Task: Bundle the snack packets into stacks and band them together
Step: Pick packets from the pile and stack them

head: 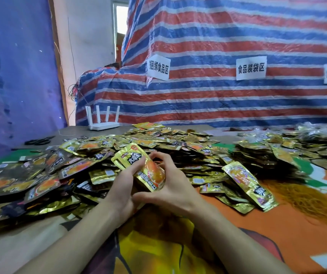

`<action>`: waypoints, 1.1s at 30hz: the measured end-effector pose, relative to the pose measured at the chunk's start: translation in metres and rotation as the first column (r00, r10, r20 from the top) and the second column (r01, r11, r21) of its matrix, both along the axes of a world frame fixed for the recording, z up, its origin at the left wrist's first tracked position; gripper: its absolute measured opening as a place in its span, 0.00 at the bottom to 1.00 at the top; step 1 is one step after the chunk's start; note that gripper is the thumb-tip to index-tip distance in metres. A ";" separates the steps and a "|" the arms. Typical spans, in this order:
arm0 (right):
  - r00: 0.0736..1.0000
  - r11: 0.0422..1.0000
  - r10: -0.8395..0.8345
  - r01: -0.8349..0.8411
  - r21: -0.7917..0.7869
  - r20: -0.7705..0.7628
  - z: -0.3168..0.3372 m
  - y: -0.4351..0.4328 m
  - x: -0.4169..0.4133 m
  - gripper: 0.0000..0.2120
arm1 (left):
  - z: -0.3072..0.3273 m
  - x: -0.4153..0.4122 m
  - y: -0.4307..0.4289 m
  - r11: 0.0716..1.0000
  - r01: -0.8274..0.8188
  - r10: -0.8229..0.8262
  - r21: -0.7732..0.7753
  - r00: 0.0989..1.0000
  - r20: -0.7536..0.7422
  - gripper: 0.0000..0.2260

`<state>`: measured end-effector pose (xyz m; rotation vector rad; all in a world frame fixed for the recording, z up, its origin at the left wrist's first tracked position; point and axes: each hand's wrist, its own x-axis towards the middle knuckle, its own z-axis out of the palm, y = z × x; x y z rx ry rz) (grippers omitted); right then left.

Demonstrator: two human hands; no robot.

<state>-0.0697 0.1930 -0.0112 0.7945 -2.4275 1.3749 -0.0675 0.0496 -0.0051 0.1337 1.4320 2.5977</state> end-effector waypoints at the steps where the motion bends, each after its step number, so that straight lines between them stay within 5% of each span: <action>1: 1.000 1.000 -0.003 0.003 0.018 -0.016 0.001 0.000 0.000 0.44 | 0.000 0.001 0.002 1.000 -0.017 0.017 0.003 1.000 -0.011 0.17; 7: 0.989 0.987 -0.094 0.107 0.119 -0.112 0.014 0.013 0.002 0.44 | 0.002 0.000 0.022 0.963 -0.179 0.142 -0.203 0.973 -0.182 0.05; 12: 0.950 0.933 -0.290 0.308 0.188 -0.117 0.039 0.062 -0.007 0.35 | 0.006 -0.010 0.034 0.922 -0.164 0.084 -0.351 0.969 -0.232 0.17; 18: 0.816 0.800 -0.575 0.576 0.167 -0.061 0.074 0.148 -0.024 0.32 | -0.006 -0.018 0.052 0.842 -0.212 0.117 -0.497 0.969 -0.215 0.07; 23: 0.643 0.593 -0.760 0.747 0.300 -0.098 0.106 0.197 -0.055 0.25 | -0.001 -0.020 0.073 0.766 -0.197 0.015 -0.612 0.957 -0.290 0.03; 33: 0.542 0.390 -0.801 0.793 0.467 -0.252 0.084 0.189 -0.136 0.14 | 0.025 -0.023 0.113 0.698 -0.280 -0.145 -0.659 0.846 -0.514 0.04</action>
